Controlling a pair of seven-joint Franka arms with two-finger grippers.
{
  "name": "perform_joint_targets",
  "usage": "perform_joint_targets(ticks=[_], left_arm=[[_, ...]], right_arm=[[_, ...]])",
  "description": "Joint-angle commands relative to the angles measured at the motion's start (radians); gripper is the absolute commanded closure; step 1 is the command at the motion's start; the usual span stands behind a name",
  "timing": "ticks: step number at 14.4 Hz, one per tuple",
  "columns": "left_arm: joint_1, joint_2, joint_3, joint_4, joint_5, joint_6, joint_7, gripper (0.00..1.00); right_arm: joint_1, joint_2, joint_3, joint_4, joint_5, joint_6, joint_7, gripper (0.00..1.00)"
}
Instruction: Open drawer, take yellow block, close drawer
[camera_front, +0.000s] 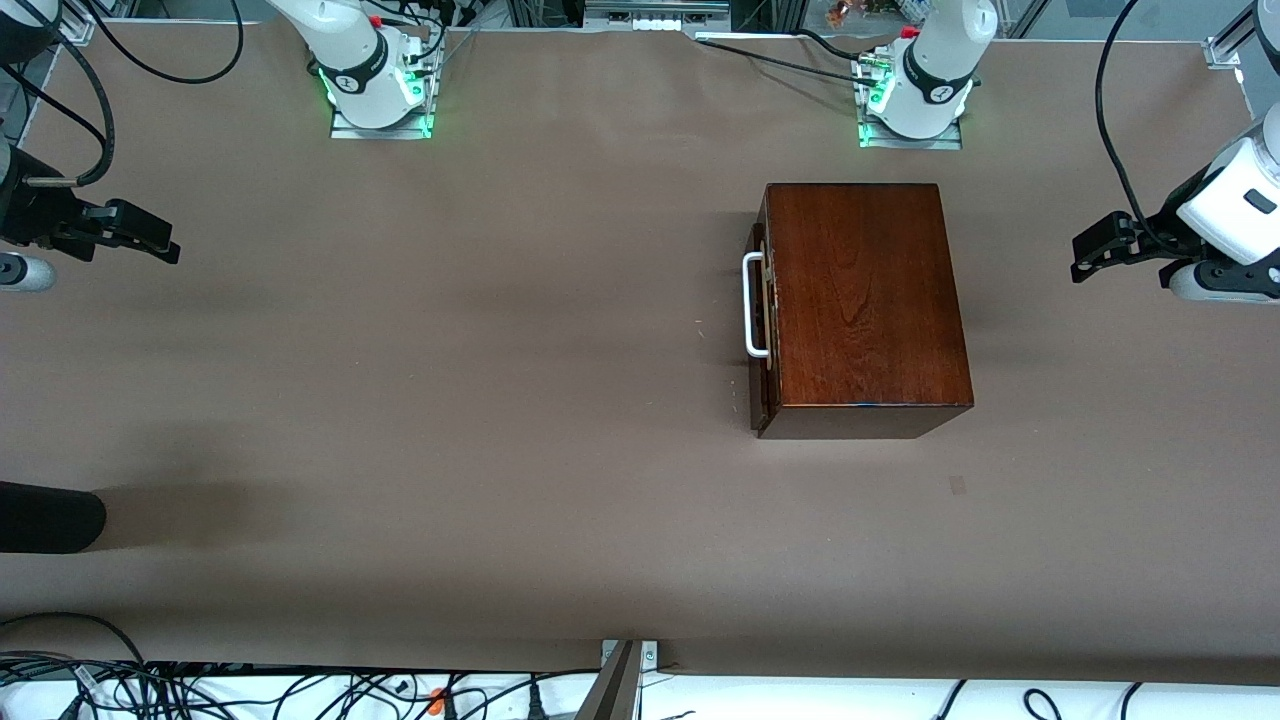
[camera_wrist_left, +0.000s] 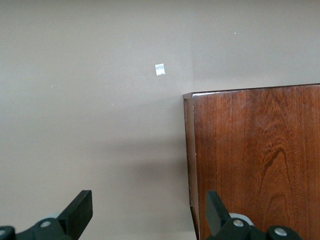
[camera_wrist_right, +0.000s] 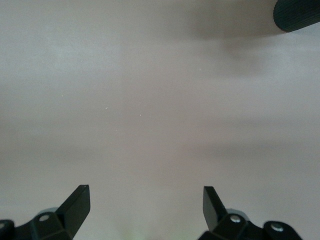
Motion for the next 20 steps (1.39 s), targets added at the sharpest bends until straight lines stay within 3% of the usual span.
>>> perform_joint_targets(ticks=[1, 12, 16, 20], left_arm=[[-0.001, 0.012, -0.001, 0.03, -0.006, -0.026, 0.023, 0.0], [-0.003, 0.017, -0.001, 0.023, -0.007, -0.104, 0.018, 0.0], [-0.007, 0.101, -0.006, 0.016, -0.019, -0.19, 0.015, 0.0], [-0.036, 0.138, -0.131, 0.03, -0.076, -0.161, -0.023, 0.0]], right_arm=[[-0.001, -0.005, -0.001, -0.003, 0.005, -0.003, 0.009, 0.0], [-0.001, -0.005, -0.001, -0.003, 0.005, -0.001, 0.009, 0.0], [-0.001, -0.005, -0.001, -0.003, 0.005, -0.001, 0.009, 0.0], [-0.001, -0.005, -0.001, -0.003, 0.005, -0.003, 0.009, 0.0]])
